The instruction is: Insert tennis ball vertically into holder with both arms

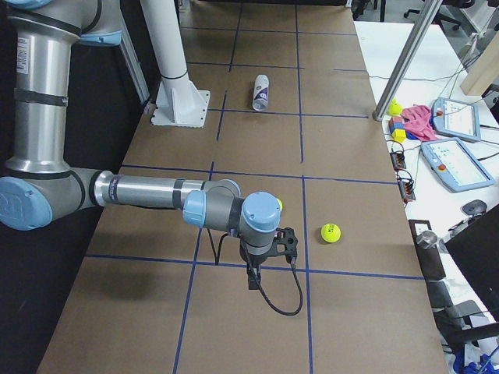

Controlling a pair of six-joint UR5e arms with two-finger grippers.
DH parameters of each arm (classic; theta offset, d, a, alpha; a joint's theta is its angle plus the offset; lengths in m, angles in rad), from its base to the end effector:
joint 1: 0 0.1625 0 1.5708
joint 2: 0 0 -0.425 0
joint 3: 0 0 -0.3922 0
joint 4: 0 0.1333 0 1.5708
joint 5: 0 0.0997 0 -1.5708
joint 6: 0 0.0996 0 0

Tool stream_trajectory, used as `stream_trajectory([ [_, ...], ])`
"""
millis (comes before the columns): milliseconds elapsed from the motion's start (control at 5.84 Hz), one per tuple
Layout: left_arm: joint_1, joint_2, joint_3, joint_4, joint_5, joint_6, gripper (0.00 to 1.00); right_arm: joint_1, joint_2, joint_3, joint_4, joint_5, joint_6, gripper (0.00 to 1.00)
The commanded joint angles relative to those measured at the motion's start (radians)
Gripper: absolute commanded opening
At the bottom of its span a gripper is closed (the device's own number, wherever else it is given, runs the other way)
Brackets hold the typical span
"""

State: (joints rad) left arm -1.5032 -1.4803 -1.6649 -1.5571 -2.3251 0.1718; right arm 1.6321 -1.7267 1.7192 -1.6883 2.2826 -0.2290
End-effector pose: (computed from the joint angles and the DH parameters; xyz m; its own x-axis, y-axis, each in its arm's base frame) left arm -0.0344 -0.4561 0.6579 0.7053 0.2123 -0.6764 -0.1909 0.9757 0.1071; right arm 0.0936 -0.4108 0.6725 0.7450 -0.1005 0.6595 0.1112 0.9935 0.0257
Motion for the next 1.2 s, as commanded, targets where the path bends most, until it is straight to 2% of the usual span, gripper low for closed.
stream_trajectory([
  [0,0.000,0.011,-0.034,0.006,-0.002,-0.002,1.00,0.000,-0.002,-0.001,0.001,0.000,0.000,1.00],
  [342,0.009,0.018,-0.065,-0.001,0.000,-0.005,1.00,0.000,0.002,0.006,0.002,-0.003,0.000,1.00],
  [514,0.011,0.009,-0.132,-0.003,0.007,-0.011,1.00,-0.003,0.036,0.017,0.012,-0.005,0.005,1.00],
  [685,0.009,-0.017,-0.197,-0.011,0.009,-0.009,1.00,-0.002,0.067,0.031,0.079,-0.008,0.003,1.00],
  [856,0.006,-0.087,-0.209,-0.083,0.010,-0.011,1.00,-0.003,0.074,0.019,0.166,-0.006,0.031,1.00],
  [1027,0.008,-0.153,-0.226,-0.118,0.007,-0.017,1.00,-0.002,0.069,0.013,0.171,0.001,0.055,1.00],
])
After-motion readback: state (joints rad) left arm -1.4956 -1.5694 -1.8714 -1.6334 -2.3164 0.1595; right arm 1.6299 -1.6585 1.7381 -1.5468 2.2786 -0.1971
